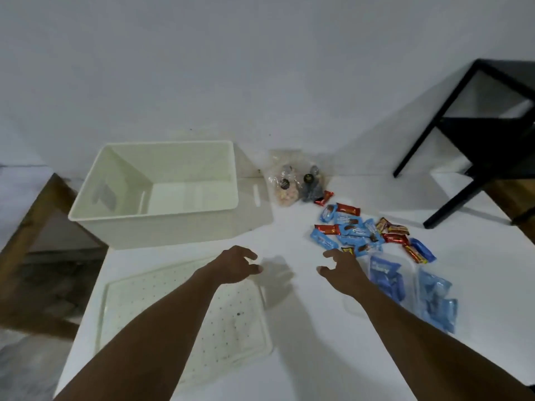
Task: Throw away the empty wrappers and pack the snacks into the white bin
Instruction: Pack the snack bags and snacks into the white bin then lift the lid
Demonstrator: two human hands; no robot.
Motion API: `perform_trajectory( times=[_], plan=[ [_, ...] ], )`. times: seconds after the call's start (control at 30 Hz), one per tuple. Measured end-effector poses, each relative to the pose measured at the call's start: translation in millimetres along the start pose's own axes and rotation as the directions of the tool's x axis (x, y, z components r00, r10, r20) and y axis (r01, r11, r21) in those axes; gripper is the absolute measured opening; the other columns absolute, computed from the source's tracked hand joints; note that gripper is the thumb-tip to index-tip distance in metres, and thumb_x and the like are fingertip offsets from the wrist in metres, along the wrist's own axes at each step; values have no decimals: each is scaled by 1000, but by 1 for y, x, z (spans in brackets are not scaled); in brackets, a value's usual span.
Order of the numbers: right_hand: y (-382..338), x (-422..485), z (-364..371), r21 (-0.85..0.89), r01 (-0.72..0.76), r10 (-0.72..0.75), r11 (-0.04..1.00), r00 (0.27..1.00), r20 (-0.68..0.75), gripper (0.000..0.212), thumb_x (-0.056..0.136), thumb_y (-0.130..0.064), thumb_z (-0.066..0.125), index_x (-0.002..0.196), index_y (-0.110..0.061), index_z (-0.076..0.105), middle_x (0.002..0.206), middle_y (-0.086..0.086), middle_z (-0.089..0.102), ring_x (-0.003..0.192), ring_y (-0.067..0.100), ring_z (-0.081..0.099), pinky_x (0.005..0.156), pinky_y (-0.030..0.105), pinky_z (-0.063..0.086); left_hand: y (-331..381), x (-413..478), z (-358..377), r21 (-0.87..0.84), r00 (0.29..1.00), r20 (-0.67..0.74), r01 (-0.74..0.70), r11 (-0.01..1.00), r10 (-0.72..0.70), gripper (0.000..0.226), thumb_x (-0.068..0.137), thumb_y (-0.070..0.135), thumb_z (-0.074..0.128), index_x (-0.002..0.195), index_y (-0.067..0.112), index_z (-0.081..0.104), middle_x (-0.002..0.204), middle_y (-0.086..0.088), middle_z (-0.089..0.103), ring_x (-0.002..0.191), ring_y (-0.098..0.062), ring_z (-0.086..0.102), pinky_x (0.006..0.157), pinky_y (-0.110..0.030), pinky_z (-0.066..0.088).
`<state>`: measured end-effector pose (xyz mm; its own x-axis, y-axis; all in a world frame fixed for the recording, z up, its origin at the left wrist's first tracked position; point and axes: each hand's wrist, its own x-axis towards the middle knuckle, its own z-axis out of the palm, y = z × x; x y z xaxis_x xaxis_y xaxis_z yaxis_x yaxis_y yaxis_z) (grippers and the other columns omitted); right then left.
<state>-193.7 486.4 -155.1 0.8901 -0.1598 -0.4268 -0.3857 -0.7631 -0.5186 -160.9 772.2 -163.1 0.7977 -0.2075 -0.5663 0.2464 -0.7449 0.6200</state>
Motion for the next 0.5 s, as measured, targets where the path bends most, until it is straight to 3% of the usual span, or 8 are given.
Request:
perform_trajectory(
  times=[0.1,0.13,0.2,0.23,0.3,0.4,0.5],
  plan=[
    [30,9,-30,6,-50,50,999,995,-81,48,87,-32,70,130,-15,57,136,9,56,123,24,52,99,27,39,47,23,18,79,996,36,-81,994,78,49,80,54,74,123,30,66,116,3,69,116,-13,61,104,-29,44],
    [38,13,-40,24,-65,67,998,993,-94,48,88,-28,70,131,-13,57,134,8,57,119,24,53,94,22,41,62,30,23,106,994,33,-108,989,105,49,81,53,73,124,30,65,121,2,67,118,-13,60,105,-29,43],
    [51,22,-60,60,-91,97,994,990,-104,44,88,-18,68,130,-9,58,125,7,59,104,21,56,71,7,43,90,45,32,127,989,20,-150,980,149,50,82,52,73,125,28,65,128,1,63,118,-13,59,104,-28,43],
    [59,30,-69,75,-88,96,993,989,-113,42,87,-16,68,128,-9,59,125,8,61,101,20,58,66,8,42,104,52,35,124,987,11,-161,979,161,50,82,51,73,126,27,65,131,1,62,118,-12,59,102,-26,43],
    [74,46,-86,80,-56,65,995,992,-113,40,86,-15,68,125,-9,62,124,9,63,103,22,61,70,14,41,128,66,42,108,983,-23,-178,978,182,51,83,50,73,128,27,63,137,1,57,121,-12,57,97,-22,42],
    [87,73,-114,79,17,-10,997,996,-88,36,87,-15,69,121,-8,62,117,8,66,84,16,58,58,8,40,157,83,49,73,978,-103,-176,982,183,49,87,45,71,131,25,61,143,0,53,129,-14,51,99,-21,37],
    [82,104,-141,67,88,-84,994,994,-64,37,87,-24,70,122,-16,62,119,10,61,78,15,58,65,21,42,177,100,44,31,966,-205,-156,987,159,48,87,42,72,131,23,63,145,0,53,133,-17,49,99,-20,33]
  ],
)
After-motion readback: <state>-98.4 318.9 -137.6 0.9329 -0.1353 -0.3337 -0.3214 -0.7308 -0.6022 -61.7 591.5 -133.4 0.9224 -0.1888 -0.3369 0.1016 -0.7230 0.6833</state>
